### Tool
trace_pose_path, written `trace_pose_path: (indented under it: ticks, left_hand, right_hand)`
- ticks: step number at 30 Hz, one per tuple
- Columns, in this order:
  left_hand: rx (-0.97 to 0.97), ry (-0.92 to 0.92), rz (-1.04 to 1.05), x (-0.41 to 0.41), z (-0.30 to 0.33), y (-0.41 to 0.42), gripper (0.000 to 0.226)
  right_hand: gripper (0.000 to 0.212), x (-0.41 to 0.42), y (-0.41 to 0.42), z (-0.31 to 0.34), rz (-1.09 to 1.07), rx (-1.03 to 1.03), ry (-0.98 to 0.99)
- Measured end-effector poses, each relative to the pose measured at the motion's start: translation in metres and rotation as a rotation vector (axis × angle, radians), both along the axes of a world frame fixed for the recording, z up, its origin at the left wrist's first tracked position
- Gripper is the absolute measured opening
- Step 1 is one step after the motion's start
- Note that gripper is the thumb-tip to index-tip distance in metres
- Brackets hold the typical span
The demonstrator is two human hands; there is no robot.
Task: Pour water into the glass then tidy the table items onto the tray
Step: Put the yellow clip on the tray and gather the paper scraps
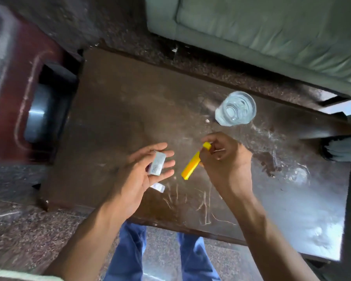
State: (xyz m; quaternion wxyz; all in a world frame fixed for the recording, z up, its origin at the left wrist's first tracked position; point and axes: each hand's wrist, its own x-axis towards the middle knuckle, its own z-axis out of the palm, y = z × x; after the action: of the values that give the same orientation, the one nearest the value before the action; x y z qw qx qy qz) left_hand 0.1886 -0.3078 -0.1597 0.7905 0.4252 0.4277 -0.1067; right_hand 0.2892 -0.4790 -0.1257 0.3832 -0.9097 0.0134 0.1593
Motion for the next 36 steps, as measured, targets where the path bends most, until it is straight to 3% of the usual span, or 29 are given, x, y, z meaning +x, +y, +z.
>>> trace_pose_path:
  ticks: [11,16,25,30,36]
  left_hand:
    - [0.437,-0.125,0.376,-0.026,0.058,0.167,0.028]
    - [0.616,-0.162,0.519,-0.044,0.087,0.234,0.026]
    - [1.034,-0.004,0.482,-0.077,0.086,0.312,0.028]
    - [1.141,0.017,0.383,-0.077,0.081,0.336,0.038]
    - [1.242,0.074,0.283,-0.069,0.068,0.362,0.036]
  right_hand:
    - [0.013,0.017,0.194,0.053,0.199,0.431,0.116]
    - [0.015,0.018,0.289,0.078,0.385,0.535,0.057]
    - [0.021,0.045,0.452,0.073,0.727,0.326,-0.158]
    - [0.031,0.047,0.502,0.053,0.929,0.164,-0.179]
    - [0.034,0.045,0.530,0.037,1.166,-0.007,-0.258]
